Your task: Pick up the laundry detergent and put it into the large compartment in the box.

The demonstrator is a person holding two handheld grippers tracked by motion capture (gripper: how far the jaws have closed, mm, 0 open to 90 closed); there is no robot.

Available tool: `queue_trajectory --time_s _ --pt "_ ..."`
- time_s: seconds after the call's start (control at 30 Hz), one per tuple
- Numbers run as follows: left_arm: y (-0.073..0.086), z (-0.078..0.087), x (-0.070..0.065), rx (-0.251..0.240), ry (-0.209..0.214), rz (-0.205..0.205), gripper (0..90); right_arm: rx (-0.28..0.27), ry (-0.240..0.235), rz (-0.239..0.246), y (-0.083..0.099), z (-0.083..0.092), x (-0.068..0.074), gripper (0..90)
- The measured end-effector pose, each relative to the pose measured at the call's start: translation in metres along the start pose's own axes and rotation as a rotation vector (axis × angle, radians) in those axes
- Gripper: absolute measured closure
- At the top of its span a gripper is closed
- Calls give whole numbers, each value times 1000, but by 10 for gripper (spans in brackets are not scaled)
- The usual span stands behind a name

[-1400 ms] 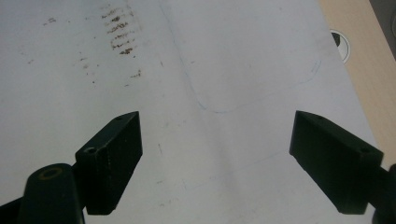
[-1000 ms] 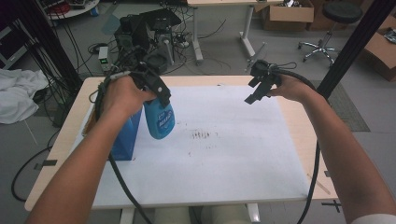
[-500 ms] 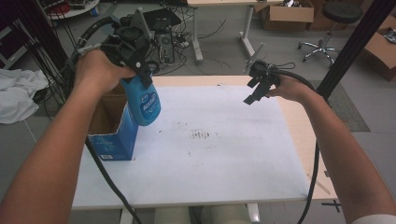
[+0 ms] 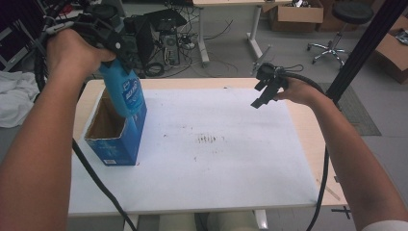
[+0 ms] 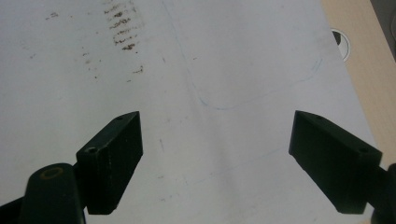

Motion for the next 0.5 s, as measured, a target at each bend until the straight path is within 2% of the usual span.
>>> queue_trajectory --time_s 0.17,0.5 --pt "6 -1 12 9 -19 67 381 0 -3 6 -1 -1 1 174" --pt "16 -9 28 13 -55 138 381 -7 6 0 1 2 -1 174"
Point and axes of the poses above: each handheld gripper's, and its own axes: z roughly backward along the jaws, y roughly out of its underside, x roughly to its left, the point moved 5 cm from there along -z, roughly forward along the jaws, and after that the axes turned 9 degrees about -z, right-handed, at the moved point
